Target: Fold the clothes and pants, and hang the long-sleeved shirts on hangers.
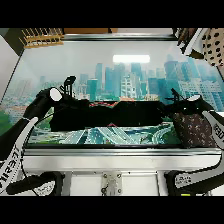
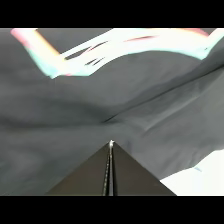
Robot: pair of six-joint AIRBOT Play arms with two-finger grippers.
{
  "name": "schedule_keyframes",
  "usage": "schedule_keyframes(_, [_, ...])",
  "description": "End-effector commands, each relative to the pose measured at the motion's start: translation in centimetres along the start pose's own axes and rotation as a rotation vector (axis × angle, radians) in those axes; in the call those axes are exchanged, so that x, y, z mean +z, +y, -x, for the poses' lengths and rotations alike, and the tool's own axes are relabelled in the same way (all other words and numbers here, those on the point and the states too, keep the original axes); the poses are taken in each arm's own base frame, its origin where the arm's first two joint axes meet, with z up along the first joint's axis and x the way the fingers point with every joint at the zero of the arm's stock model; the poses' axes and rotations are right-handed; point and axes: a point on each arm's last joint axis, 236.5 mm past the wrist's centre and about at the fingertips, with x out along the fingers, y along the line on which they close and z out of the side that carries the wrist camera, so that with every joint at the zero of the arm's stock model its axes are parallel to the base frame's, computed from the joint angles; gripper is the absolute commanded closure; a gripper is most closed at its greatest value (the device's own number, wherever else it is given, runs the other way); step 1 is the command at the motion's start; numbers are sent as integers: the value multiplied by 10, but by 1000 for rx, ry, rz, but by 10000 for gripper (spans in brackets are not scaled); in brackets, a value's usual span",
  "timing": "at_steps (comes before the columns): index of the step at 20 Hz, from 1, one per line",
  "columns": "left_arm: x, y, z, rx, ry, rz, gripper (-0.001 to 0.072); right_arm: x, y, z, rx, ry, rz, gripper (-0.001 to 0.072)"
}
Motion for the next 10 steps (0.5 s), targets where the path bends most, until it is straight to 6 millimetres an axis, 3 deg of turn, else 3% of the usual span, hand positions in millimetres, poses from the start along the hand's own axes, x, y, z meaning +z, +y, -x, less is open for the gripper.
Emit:
schedule_keyframes(1, [3, -24, -13, -27, -32, 2, 699, 1, 14, -13, 38, -3, 33, 639])
schedule_keyframes(2, [-1, -31, -20, -52, -13, 21, 699, 2, 15, -10, 36, -9, 41, 707])
schedule_keyframes(4, [-10, -42, -36, -88, 28, 51, 699, 4, 8, 13, -22, -24, 66, 701])
schedule_keyframes(8, [-11, -76, -70, -117, 88, -2, 699, 4, -9, 88, -265, -19, 128, 701])
schedule_keyframes(10, [-8, -104, -87, -138, 111, -58, 699, 4, 2, 122, -340, -20, 169, 701])
